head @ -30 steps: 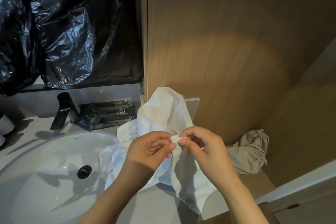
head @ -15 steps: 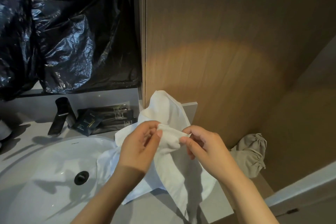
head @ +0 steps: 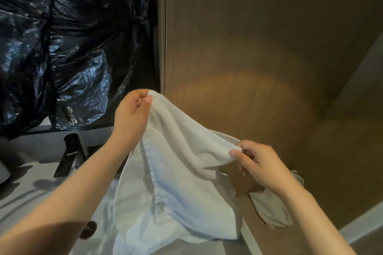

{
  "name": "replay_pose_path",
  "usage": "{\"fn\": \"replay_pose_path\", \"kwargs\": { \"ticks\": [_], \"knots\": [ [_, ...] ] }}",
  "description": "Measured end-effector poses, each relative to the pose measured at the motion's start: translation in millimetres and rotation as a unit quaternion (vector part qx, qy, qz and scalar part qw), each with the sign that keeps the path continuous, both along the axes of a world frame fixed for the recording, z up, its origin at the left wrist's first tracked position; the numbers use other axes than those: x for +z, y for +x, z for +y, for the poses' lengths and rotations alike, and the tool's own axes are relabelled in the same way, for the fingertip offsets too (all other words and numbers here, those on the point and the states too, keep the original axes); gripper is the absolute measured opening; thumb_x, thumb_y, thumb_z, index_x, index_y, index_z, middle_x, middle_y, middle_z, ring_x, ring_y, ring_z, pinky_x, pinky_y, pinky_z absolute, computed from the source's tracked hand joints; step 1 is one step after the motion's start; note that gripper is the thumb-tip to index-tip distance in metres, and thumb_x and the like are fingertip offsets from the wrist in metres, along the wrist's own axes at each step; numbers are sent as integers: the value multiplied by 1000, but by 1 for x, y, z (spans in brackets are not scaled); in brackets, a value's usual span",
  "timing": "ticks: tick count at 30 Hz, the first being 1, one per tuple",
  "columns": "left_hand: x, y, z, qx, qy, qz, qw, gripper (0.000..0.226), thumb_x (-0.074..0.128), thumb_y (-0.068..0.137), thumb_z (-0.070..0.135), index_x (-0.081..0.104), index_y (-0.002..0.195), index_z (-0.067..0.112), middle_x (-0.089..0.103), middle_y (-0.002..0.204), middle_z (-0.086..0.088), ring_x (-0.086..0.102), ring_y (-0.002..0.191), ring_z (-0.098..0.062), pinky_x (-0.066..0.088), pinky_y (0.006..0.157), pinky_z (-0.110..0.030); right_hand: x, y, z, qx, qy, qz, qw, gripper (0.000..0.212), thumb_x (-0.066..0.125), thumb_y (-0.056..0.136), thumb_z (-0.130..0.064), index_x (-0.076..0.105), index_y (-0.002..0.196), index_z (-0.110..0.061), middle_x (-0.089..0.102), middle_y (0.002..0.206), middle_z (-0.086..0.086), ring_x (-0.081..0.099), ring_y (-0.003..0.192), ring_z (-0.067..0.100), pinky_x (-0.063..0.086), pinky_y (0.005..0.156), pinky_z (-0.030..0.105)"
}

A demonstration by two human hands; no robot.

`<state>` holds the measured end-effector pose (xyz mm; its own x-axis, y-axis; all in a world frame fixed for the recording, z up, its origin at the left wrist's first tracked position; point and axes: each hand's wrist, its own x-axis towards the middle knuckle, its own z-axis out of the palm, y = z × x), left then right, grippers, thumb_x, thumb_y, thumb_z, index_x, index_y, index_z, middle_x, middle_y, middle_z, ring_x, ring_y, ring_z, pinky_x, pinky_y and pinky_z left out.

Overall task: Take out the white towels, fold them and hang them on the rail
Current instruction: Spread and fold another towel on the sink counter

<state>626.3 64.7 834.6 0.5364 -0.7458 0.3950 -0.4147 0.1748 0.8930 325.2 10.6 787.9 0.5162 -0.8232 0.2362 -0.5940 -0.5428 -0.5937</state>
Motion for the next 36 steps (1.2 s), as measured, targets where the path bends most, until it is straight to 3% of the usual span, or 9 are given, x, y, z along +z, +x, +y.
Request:
{"fn": "replay_pose_path", "kwargs": {
  "ticks": [5, 10, 16, 20, 26, 28, 31, 33, 36],
  "knots": [
    [11, 9, -15, 6, -16, 8, 1000, 24, 47, 100, 26, 61, 117, 19, 65, 110, -4, 62, 103, -23, 50, 94, -50, 12, -15, -13, -22, -41, 44, 998, 35, 47, 91, -60, 58, 72, -33, 65, 64, -12, 62, 58, 7, 49, 55, 27],
    [32, 14, -32, 21, -44, -3, 999, 16, 48, 98, 26, 61, 106, 30, 65, 100, 7, 61, 94, -14, 50, 84, -35, 35, -24, -30, -48, -77, 55, 994, 40, 47, 88, -64, 57, 70, -30, 62, 62, -11, 61, 60, 5, 46, 53, 22],
    [83, 27, -65, 51, -75, -14, 996, 24, 48, 98, 23, 63, 116, 16, 65, 107, -1, 60, 102, -25, 47, 86, -38, 92, -28, -67, -116, -155, 68, 979, 51, 51, 84, -66, 55, 63, -19, 55, 57, -3, 55, 52, 16, 38, 49, 18],
    [121, 38, -82, 72, -111, 12, 991, 21, 49, 98, 23, 64, 113, 19, 63, 103, -2, 59, 99, -25, 48, 89, -41, 146, -35, -90, -152, -210, 70, 963, 56, 52, 81, -70, 55, 58, -19, 54, 52, -2, 55, 49, 15, 40, 49, 18],
    [166, 55, -98, 79, -169, -15, 982, 24, 48, 99, 24, 64, 116, 18, 61, 100, 0, 54, 90, -17, 39, 69, -28, 220, -52, -112, -195, -299, 89, 930, 61, 42, 78, -76, 58, 57, -22, 56, 51, -3, 56, 48, 12, 47, 50, 26],
    [173, 57, -101, 87, -172, -24, 981, 25, 48, 99, 24, 63, 117, 17, 59, 100, 2, 52, 89, -16, 37, 67, -25, 235, -56, -115, -213, -327, 102, 915, 58, 37, 78, -76, 58, 61, -25, 57, 54, -7, 57, 50, 11, 48, 51, 24],
    [179, 56, -104, 96, -166, -23, 981, 28, 47, 100, 24, 62, 121, 15, 58, 105, 4, 51, 95, -16, 38, 78, -30, 255, -57, -119, -231, -382, 131, 885, 48, 33, 86, -72, 53, 71, -31, 57, 61, -12, 56, 55, 6, 48, 54, 24],
    [184, 53, -107, 96, -166, -17, 981, 29, 46, 100, 25, 63, 121, 15, 57, 106, 6, 51, 97, -14, 38, 80, -30, 268, -55, -123, -242, -414, 141, 866, 41, 38, 92, -66, 53, 75, -31, 56, 63, -13, 55, 57, 6, 51, 55, 28],
    [189, 49, -110, 93, -176, -9, 980, 27, 46, 99, 25, 63, 119, 16, 59, 103, 5, 53, 94, -15, 39, 77, -30, 285, -52, -128, -266, -400, 122, 869, 35, 49, 93, -57, 61, 80, -27, 59, 66, -9, 57, 60, 9, 49, 56, 26]
  ]
}}
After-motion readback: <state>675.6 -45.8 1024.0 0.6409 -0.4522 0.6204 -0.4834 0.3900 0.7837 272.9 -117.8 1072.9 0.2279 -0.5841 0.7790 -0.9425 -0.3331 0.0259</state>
